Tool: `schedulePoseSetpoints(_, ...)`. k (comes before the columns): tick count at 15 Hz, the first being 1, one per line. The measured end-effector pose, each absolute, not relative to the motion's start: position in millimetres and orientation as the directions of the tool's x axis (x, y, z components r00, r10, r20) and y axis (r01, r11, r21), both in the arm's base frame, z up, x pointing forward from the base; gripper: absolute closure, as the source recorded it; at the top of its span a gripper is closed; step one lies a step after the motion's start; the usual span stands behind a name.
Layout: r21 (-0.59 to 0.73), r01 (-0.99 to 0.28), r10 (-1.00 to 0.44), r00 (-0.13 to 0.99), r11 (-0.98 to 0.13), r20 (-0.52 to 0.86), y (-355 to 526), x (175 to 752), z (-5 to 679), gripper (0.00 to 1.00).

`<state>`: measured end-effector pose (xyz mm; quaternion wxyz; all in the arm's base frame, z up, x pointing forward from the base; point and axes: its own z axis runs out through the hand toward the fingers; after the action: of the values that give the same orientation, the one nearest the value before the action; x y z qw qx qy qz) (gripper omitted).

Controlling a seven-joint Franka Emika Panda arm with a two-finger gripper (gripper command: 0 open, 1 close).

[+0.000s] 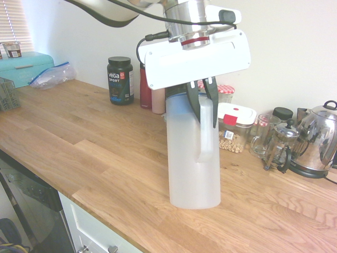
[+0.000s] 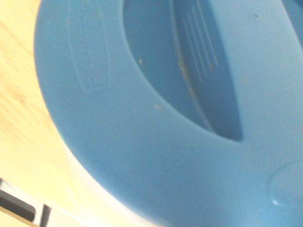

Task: Pour me some water

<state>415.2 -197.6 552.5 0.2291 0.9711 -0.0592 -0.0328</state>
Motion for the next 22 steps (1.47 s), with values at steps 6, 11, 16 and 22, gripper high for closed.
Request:
schedulePoseSetpoints(6,0.552,-0.077,-0.156,0.983,-0.83,-0.097,-188.0,457.5,526.6,1.0)
schedulePoseSetpoints(11,0.599,-0.039,-0.148,0.98,-0.8,-0.133,-172.5,477.2,529.0,1.0)
schedulePoseSetpoints(16,0.684,0.042,-0.137,0.969,-0.728,-0.205,-165.2,477.6,541.8,1.0)
schedulePoseSetpoints(22,0.728,0.103,-0.133,0.957,-0.678,-0.259,-158.4,493.7,533.4,1.0)
